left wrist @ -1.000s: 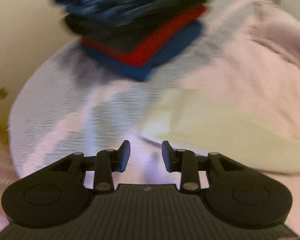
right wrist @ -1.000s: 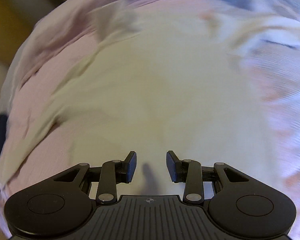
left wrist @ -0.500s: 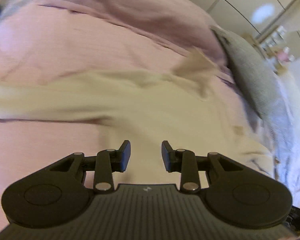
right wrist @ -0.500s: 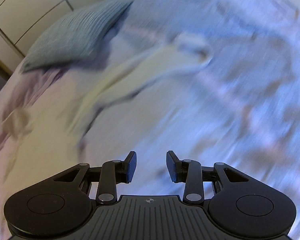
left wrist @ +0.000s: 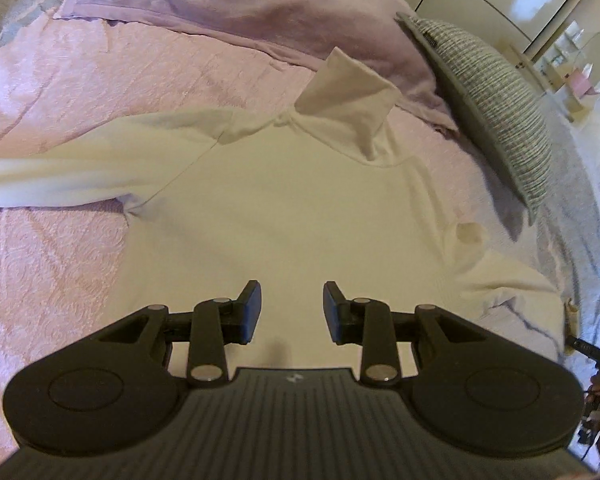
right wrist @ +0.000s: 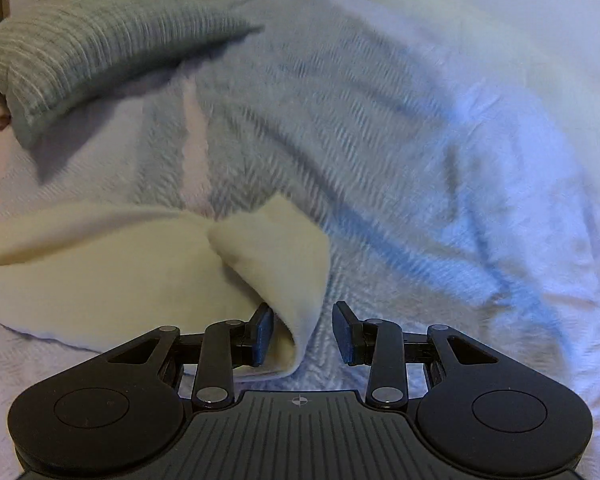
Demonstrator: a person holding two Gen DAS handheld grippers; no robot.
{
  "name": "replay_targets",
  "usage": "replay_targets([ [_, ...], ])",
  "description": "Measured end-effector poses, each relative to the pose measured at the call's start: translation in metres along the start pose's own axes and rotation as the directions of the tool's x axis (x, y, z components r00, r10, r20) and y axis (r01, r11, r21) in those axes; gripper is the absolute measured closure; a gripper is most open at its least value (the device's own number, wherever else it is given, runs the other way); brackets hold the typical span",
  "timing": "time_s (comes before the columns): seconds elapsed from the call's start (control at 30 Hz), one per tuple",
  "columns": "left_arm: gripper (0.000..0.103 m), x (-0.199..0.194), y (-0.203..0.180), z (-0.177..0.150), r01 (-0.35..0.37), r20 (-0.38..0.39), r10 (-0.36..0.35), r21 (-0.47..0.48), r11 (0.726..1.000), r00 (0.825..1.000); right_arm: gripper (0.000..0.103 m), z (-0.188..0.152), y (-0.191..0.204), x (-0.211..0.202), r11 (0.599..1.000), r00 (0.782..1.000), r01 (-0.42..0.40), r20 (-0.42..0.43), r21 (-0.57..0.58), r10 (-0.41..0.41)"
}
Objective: Fold clothes
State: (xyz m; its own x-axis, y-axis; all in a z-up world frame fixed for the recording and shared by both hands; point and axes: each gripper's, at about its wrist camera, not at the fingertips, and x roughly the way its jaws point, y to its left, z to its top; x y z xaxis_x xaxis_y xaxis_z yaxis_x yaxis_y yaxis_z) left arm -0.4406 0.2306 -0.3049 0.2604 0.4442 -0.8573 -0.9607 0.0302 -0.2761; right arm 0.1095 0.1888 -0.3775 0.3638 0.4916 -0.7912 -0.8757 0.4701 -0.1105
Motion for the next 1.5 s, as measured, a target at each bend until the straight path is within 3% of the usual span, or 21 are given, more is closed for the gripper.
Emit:
replay_targets([
  [0.07,0.075,-0.002,0.001,-0.001,-0.007,-0.003,0.007,0.0,1.0,1.0,0.101,0.0,-0.026,-0.014,0.985,0.996,-0.081,0.047,0.15,0.075],
  [0.13,0.075,-0.005,0.004,-0.001,-0.009,-0.003,0.009,-0.007,1.0,1.0,0.101,-0.005,-0.055,-0.043,0.938,0.985,-0.15,0.133,0.314,0.113],
  [0.3,0.075,-0.008,0.017,-0.002,-0.025,-0.003,0.025,-0.042,0.999,1.0,0.101,-0.035,-0.112,-0.101,0.736,0.953,-0.296,0.245,0.609,0.18],
  [0.4,0.075,-0.001,0.021,-0.005,-0.019,-0.017,0.018,-0.063,0.998,1.0,0.1,-0.054,-0.113,-0.07,0.771,0.986,-0.147,0.031,0.62,0.163],
  [0.47,0.075,0.003,0.024,-0.006,-0.01,-0.027,0.008,-0.07,0.997,1.0,0.091,-0.062,-0.11,-0.05,0.789,0.984,-0.026,-0.126,0.614,0.13],
  [0.5,0.075,0.003,0.026,-0.006,-0.008,-0.029,0.006,-0.066,0.998,1.0,0.087,-0.067,-0.11,-0.049,0.773,0.982,0.008,-0.153,0.634,0.115],
  [0.57,0.075,0.003,0.03,-0.005,-0.01,-0.028,0.009,-0.056,0.998,1.0,0.074,-0.069,-0.11,-0.065,0.737,0.992,0.03,-0.11,0.676,0.061],
  [0.63,0.075,0.004,0.036,-0.004,-0.011,-0.028,0.009,-0.05,0.999,1.0,0.064,-0.061,-0.098,-0.091,0.755,0.995,0.097,-0.08,0.648,-0.06],
  [0.67,0.075,0.004,0.04,-0.003,-0.008,-0.03,0.006,-0.052,0.999,1.0,0.062,-0.052,-0.085,-0.101,0.795,0.994,0.112,-0.053,0.596,-0.1],
  [0.7,0.075,0.005,0.044,-0.001,-0.002,-0.032,0.0,-0.055,0.998,0.999,0.062,-0.046,-0.067,-0.111,0.849,0.993,0.105,-0.016,0.518,-0.113],
  [0.77,0.075,0.01,0.051,0.001,0.015,-0.038,-0.018,-0.062,0.998,0.999,0.062,-0.043,-0.029,-0.12,0.926,0.998,0.012,0.046,0.377,-0.032],
  [0.83,0.075,0.017,0.055,0.006,0.025,-0.043,-0.028,-0.061,0.998,0.999,0.062,-0.04,0.011,-0.113,0.964,0.996,-0.086,0.016,0.251,0.085],
  [0.9,0.075,0.024,0.057,0.015,0.054,-0.038,-0.056,-0.05,0.997,0.998,0.062,-0.035,0.047,-0.106,0.969,0.985,-0.166,-0.008,0.184,0.17],
  [1.07,0.075,0.044,0.063,0.061,0.135,0.02,-0.136,0.023,0.991,0.991,0.062,-0.01,0.122,-0.095,0.937,0.941,-0.337,-0.001,0.089,0.339],
  [1.27,0.071,0.079,0.058,0.129,0.206,0.064,-0.219,0.17,0.964,0.974,0.062,0.031,0.22,-0.075,0.855,0.861,-0.509,-0.059,-0.097,0.506],
  [1.5,0.064,0.122,0.049,0.173,0.262,0.075,-0.284,0.22,0.94,0.956,0.062,0.081,0.297,-0.005,0.751,0.75,-0.66,-0.092,-0.031,0.655],
])
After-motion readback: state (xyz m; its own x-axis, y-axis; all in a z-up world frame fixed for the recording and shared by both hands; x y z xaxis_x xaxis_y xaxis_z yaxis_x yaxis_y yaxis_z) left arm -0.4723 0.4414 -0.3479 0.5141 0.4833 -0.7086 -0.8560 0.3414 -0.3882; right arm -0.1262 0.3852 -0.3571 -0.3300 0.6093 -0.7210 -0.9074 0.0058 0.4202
